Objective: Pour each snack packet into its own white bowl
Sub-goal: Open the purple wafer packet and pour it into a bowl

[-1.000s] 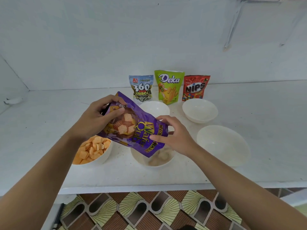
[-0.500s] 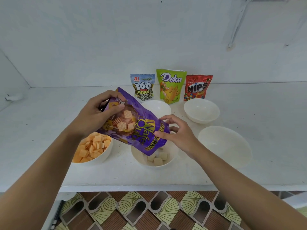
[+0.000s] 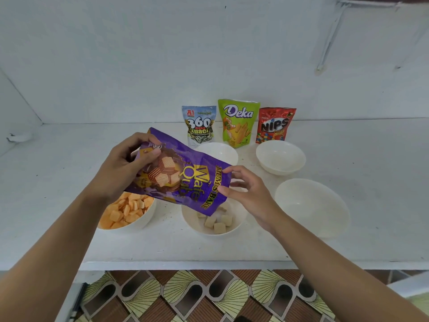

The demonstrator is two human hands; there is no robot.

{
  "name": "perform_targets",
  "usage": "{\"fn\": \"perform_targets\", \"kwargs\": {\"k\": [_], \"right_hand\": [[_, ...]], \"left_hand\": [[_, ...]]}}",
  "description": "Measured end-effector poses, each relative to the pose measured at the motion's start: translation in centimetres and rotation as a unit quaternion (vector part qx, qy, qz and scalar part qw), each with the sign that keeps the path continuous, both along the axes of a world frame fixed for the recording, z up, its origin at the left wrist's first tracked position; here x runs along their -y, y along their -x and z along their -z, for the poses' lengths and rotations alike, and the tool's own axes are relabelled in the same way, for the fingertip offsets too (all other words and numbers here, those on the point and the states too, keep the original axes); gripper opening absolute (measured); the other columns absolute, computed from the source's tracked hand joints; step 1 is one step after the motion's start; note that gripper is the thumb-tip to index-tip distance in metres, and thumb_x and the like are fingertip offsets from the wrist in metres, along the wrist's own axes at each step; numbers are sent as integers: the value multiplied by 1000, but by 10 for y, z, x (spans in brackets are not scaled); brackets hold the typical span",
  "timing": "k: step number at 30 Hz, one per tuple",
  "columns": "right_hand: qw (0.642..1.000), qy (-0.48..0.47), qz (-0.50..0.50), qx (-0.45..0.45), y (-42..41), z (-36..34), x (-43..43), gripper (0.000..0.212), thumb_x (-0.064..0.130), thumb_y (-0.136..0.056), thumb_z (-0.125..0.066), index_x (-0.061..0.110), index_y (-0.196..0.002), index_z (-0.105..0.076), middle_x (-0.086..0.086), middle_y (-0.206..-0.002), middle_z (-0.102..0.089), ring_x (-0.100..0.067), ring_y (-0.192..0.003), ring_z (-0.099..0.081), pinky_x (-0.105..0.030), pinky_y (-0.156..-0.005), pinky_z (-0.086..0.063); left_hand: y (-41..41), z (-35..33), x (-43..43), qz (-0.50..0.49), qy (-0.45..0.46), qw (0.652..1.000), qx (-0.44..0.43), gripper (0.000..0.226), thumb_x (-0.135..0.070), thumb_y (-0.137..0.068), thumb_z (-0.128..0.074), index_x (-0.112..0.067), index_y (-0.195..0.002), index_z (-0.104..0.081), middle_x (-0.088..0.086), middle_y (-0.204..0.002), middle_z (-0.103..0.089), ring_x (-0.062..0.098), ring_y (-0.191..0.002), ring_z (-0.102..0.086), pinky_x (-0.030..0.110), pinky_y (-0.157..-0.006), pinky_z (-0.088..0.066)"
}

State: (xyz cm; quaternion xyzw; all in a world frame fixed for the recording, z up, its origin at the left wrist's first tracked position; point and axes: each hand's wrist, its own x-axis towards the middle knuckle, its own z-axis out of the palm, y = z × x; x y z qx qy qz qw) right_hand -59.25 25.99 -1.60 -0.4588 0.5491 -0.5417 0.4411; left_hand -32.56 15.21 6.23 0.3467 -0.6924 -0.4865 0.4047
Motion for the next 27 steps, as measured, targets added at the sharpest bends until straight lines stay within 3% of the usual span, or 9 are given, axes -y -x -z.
{"fn": "perform_targets", "kwargs": {"k": [3,7,13,19,23,27], "right_hand": [[997,-2,-31,65,-2,0,-3,37,14,-86,-77,26,-119,-64,0,-121,-67,-33,-106,-68,-39,-85,-58],[997,-1,-37,73,-2,-4,-2,40,11,-85,-78,24,-120,-65,-2,-121,-67,-33,-106,-68,-39,-85,-60],[994,-18,-32,100,-4,-5,1,40,8,-80,-81,19,-116,-68,-10,-119,-67,-34,-106,-69,-48,-90,-59],[991,-30,5,133,-5,-10,5,31,0,-77,-81,11,-105,-72,-9,-112,-71,-17,-88,-73,-42,-84,-60],[993,-23,-1,112,-6,-12,7,30,-2,-78,-80,15,-103,-73,-13,-118,-68,-26,-90,-73,-40,-80,-59],[993,-62,-9,97,-4,-13,5,27,-1,-79,-80,13,-100,-70,-13,-116,-70,-26,-94,-73,-33,-68,-54]], "left_hand": [[0,4,-3,6,-21,1000,-13,11,-18,-97,-60,-24,-105,-65,-1,-107,-72,27,-102,-72,37,-75,-63],[-1,-1,-2,25,-26,999,17,15,-20,-97,-60,-19,-112,-63,2,-114,-70,25,-106,-72,42,-79,-63],[-4,-6,-1,33,-37,999,5,14,-18,-97,-60,-16,-110,-63,-1,-105,-71,19,-97,-72,29,-70,-61],[-3,-18,-4,28,14,999,41,19,-17,-97,-61,-10,-114,-61,-2,-107,-73,20,-100,-73,29,-71,-62],[3,-32,-5,26,50,998,40,14,-14,-96,-62,-12,-110,-63,-6,-105,-73,16,-98,-73,26,-69,-61],[7,-38,-3,48,60,993,95,16,-18,-95,-64,-15,-110,-64,1,-114,-72,23,-107,-71,47,-81,-62]]}}
